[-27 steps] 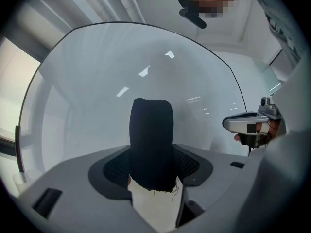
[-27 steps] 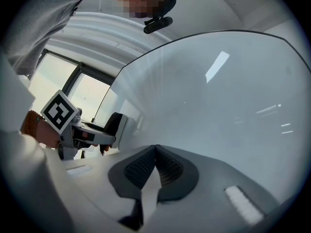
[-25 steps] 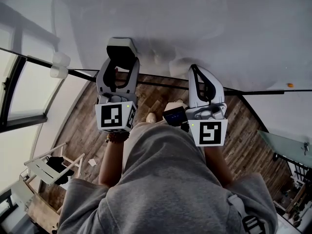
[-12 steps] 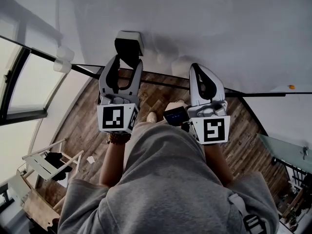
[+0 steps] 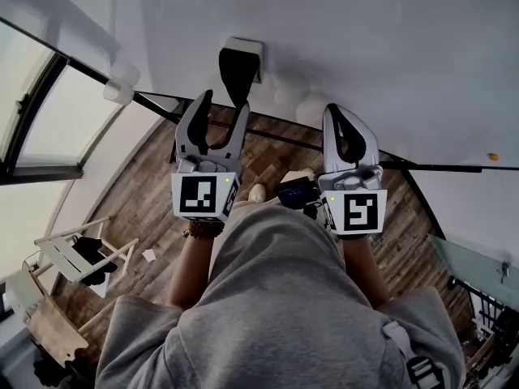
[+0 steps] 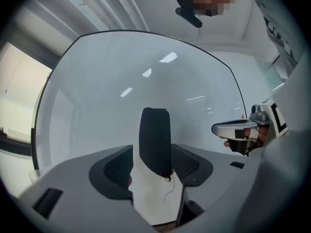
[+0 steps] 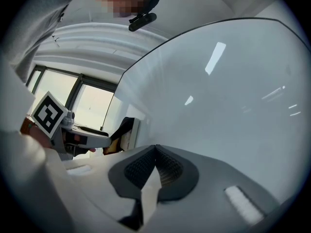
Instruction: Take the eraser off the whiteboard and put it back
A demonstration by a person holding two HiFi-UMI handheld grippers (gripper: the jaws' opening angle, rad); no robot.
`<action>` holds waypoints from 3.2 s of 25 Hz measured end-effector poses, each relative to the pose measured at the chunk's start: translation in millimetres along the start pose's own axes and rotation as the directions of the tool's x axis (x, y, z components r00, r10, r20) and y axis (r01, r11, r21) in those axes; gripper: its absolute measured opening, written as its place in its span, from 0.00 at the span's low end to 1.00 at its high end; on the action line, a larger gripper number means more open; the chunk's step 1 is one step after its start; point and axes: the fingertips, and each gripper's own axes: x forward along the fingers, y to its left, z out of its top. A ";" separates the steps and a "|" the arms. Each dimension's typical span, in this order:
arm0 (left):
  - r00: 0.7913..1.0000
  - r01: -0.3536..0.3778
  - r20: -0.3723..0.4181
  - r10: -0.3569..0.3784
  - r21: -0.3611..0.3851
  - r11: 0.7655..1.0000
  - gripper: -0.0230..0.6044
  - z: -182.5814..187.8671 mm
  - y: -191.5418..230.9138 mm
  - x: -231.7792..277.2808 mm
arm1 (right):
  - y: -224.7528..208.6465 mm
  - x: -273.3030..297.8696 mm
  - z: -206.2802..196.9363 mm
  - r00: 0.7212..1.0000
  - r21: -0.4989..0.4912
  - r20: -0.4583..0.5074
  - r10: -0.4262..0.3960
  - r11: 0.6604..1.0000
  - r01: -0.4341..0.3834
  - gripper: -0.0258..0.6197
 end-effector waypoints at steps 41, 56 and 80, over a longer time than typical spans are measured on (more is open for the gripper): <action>0.990 -0.127 -0.043 0.134 0.136 0.983 0.20 -29.9 36.4 -37.5 | 52.1 19.8 -26.1 0.998 -0.014 -0.058 0.034 0.999 -0.035 0.06; 0.989 -0.136 -0.048 0.142 0.115 0.984 0.12 -31.9 34.6 -38.7 | 63.7 18.7 -17.0 0.998 -0.021 -0.038 0.044 0.999 -0.045 0.06; 0.991 -0.089 -0.088 0.099 0.113 0.990 0.05 -42.9 4.9 -55.0 | 77.5 -4.3 -19.4 0.996 -0.054 -0.055 0.070 0.996 -0.073 0.06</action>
